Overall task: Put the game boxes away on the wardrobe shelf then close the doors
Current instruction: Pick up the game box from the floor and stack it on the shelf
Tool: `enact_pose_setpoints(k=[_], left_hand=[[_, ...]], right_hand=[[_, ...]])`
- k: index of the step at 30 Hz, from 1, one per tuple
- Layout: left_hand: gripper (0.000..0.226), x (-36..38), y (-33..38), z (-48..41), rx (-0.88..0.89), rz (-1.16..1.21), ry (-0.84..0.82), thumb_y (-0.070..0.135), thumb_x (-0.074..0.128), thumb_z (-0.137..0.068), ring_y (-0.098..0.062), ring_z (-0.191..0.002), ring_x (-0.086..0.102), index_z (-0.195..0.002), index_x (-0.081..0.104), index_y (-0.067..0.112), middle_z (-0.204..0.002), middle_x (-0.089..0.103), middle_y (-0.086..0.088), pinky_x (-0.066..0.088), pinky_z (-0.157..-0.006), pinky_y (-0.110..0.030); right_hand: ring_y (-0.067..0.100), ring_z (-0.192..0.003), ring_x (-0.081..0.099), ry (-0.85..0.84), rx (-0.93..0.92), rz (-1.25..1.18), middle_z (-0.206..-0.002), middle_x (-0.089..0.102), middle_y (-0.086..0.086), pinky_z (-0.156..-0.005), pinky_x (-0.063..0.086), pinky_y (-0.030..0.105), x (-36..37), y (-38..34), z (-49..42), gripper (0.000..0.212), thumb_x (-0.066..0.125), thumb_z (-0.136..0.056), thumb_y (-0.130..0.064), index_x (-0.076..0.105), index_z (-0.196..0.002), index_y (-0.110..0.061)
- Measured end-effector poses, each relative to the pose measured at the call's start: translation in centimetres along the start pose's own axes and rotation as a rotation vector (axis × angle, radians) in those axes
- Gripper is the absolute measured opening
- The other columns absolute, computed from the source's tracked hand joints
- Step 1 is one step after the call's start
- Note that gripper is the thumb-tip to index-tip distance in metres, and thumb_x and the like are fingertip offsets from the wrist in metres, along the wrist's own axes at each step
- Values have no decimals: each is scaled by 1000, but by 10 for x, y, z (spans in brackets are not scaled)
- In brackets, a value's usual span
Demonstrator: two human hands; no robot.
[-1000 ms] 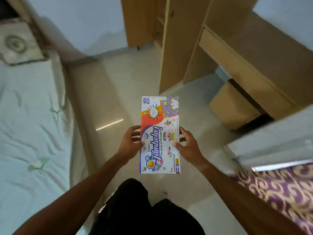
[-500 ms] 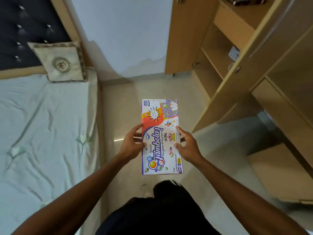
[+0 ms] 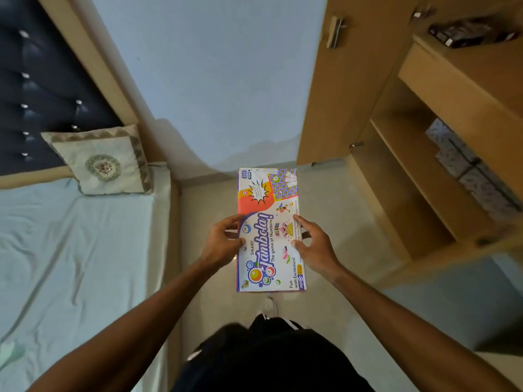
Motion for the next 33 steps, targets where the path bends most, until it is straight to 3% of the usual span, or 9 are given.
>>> enact_pose_setpoints(k=[6,8,11,16,20,24,28,33], left_hand=[[53,8,59,-132,-19,29,-32,-3,65,-84,-12,-86,66,-131,55,19,-115,59,1,55,-52,-18],[53,23,80,-183,-17,26,-75,-3,65,-85,-13,-84,67,-132,54,18,-116,59,0,55,-52,-19],[54,55,113,-261,0,-8,-156,-1,66,-84,-18,-87,70,-132,54,21,-120,60,-1,60,-57,-27],[54,126,180,-381,36,-57,-295,-2,67,-83,-20,-89,70,-131,56,21,-117,62,1,62,-65,-37],[52,199,249,-460,133,-85,-434,-6,66,-77,-25,-90,71,-116,62,27,-117,66,-5,61,-74,-48],[54,273,311,-504,184,-72,-571,-13,62,-78,-26,-92,71,-119,61,22,-117,64,-9,61,-67,-35],[50,360,375,-553,232,-54,-652,-13,60,-82,-21,-91,69,-122,61,18,-110,66,-3,59,-59,-21],[50,453,449,-611,284,17,-647,-18,55,-81,-16,-86,70,-123,61,9,-112,67,-5,59,-58,-24]], right_hand=[[14,-98,61,39,5,-13,-124,55,1,-71,57,27,-36,-23,-127,59,64,-86,-3,47,-139,-24],[15,-98,62,76,14,-8,-124,56,2,-73,60,34,-58,-23,-170,59,65,-86,-3,48,-139,-23],[15,-99,63,159,52,-16,-122,59,2,-78,60,41,-97,-15,-229,58,65,-85,-4,50,-137,-26],[14,-97,63,317,134,-39,-120,61,2,-80,59,38,-177,-10,-311,58,66,-84,-2,51,-136,-21],[16,-93,64,466,181,-80,-118,66,6,-82,57,39,-256,-3,-360,57,66,-83,2,53,-135,-17],[16,-99,67,601,240,-140,-119,67,4,-84,59,38,-329,9,-388,56,64,-84,3,52,-135,-17],[6,-89,65,715,232,-161,-114,66,3,-66,57,15,-419,20,-428,52,62,-87,4,52,-135,-14],[8,-92,65,790,161,-172,-115,67,4,-66,56,16,-529,37,-491,47,61,-89,-1,54,-133,-16]])
Point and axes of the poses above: each hand's wrist, its own z-axis away from the middle knuckle, its own x-axis out of the palm, y = z × x, the point moved 6 cm from there along -z, towards the middle knuckle
